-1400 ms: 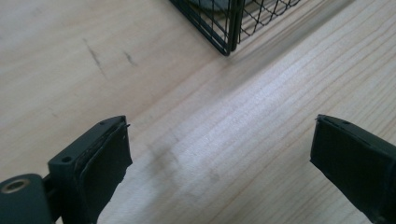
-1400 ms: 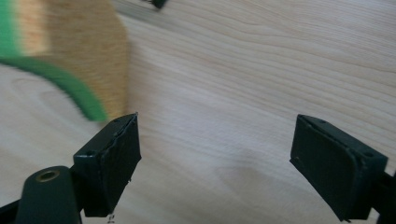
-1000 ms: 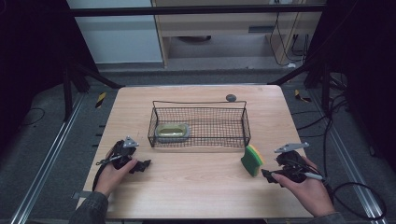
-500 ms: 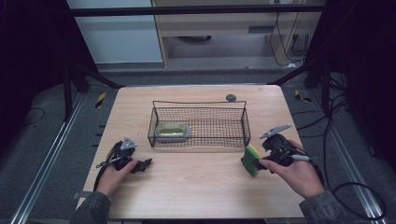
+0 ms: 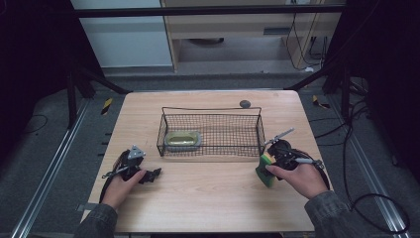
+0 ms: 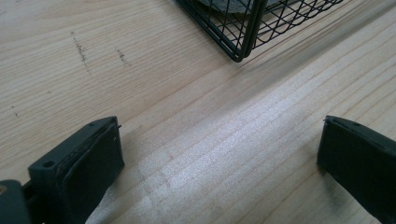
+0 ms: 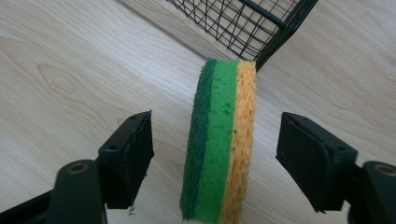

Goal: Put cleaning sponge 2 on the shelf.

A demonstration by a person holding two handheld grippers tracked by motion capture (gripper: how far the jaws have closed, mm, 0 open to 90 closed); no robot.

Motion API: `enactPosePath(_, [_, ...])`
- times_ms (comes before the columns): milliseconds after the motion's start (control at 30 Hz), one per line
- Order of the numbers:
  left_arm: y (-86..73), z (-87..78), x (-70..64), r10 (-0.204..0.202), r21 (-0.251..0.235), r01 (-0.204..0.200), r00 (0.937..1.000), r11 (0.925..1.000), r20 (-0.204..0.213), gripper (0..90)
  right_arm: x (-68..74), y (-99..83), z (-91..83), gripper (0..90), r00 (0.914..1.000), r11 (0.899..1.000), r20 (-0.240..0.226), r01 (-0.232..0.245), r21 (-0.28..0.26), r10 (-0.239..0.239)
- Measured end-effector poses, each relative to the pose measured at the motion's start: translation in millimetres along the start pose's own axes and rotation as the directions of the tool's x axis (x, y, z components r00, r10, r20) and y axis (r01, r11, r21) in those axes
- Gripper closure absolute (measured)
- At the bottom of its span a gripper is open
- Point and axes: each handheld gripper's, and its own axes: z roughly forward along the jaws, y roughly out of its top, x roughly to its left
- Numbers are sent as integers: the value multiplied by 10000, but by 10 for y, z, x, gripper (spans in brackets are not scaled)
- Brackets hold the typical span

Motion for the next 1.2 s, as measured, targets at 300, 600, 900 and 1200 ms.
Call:
enactPosePath(300, [1,1,1,1,-1,-1,10000,10000,-1,0,-36,-13,114,538,9995,9994,-312,53,346,-42])
enactPosePath(600, [1,2,-1,-18,-1,18,10000,10000,-16,0,-135,-20,14,647,9998,9994,-151,165,301,-160])
enactPosePath(900, [-1,0,-9,-82,5,82,9999,10000,-80,0,-426,176,-356,647,9939,9981,1102,37,-618,31])
enactPosePath(1200, [-8,-8,-24,-196,0,196,9996,9998,-225,0,-618,454,-636,649,9802,9893,1981,271,-1436,19])
